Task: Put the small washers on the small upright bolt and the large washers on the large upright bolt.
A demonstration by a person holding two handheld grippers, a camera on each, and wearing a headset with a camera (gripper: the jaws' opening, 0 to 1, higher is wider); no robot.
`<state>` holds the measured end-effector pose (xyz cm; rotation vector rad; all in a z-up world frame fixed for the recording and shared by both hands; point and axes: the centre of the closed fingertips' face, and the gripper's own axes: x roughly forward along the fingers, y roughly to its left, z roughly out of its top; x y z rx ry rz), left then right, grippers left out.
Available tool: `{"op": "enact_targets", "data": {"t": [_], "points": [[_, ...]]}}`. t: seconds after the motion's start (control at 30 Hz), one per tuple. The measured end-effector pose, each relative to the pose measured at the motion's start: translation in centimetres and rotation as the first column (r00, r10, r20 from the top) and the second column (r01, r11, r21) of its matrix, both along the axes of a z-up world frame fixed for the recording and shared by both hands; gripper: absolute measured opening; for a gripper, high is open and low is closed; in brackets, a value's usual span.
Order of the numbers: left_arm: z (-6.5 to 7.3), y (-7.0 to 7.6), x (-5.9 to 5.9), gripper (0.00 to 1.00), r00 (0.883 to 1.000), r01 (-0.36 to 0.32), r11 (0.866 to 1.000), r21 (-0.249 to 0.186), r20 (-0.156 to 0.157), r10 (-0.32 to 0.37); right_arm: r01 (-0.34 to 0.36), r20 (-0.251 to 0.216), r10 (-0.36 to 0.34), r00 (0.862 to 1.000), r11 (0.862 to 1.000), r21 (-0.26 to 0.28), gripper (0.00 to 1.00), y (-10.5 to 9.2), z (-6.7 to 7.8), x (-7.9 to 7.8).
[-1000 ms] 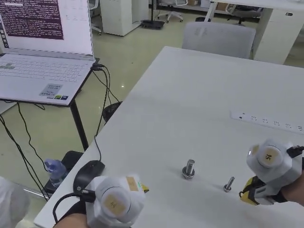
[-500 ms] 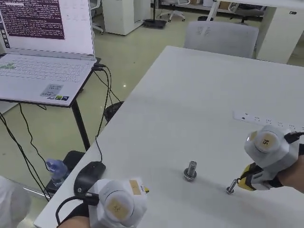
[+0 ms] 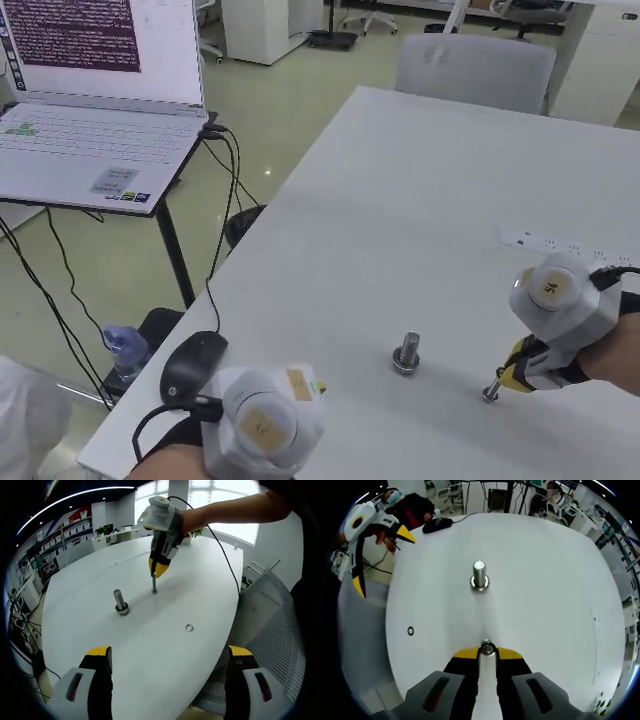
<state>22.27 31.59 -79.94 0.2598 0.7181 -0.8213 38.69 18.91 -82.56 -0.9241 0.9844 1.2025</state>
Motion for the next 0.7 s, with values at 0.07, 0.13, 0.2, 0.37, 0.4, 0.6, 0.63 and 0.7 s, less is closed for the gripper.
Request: {"op": "enact_targets", "data": {"t": [0.07,0.13,0.2,0.37,0.4,0.6,0.63,0.7], "points": [[0.0,0.0,0.0,0.94,1.0,0.0,1.0,0.0,-0.001,0.0,-0.002,0.0,0.002,1.0,1.0,-0.004,0.12,0.0,-0.2,0.1],[0.0,0.0,-0.1,0.94,1.0,0.0,1.0,0.0,-0.001,0.0,-0.004,-0.002,0.004,1.0,1.0,-0.009,0.12,-0.1,-0.3,0.1],[0.0,0.0,-0.1,0.94,1.0,-0.002,1.0,0.001,-0.002,0.002,-0.007,-0.003,0.007,1.0,1.0,-0.013,0.12,-0.1,-0.5,0.1],[-0.1,0.1,0.0,0.95,1.0,-0.01,1.0,-0.005,-0.001,0.01,-0.014,-0.005,0.014,1.0,1.0,-0.02,0.12,0.0,-0.8,0.1],[-0.2,0.1,0.0,0.95,1.0,-0.01,1.0,-0.005,-0.002,0.01,-0.016,-0.005,0.016,1.0,1.0,-0.025,0.12,-0.1,-1.0,0.1],[-0.5,-0.2,-0.1,0.93,1.0,-0.003,1.0,-0.003,-0.013,0.003,-0.026,-0.009,0.026,1.0,0.999,-0.036,0.12,-0.1,-1.8,0.1],[-0.6,-0.1,-0.2,0.93,1.0,-0.001,1.0,0.0,-0.017,0.001,-0.025,-0.01,0.025,1.0,0.999,-0.038,0.12,-0.1,-1.9,0.1],[-0.7,-0.2,-0.3,0.93,1.0,-0.001,1.0,-0.003,-0.019,0.001,-0.025,-0.015,0.025,1.0,0.999,-0.04,0.13,-0.1,-2.3,0.0]]}}
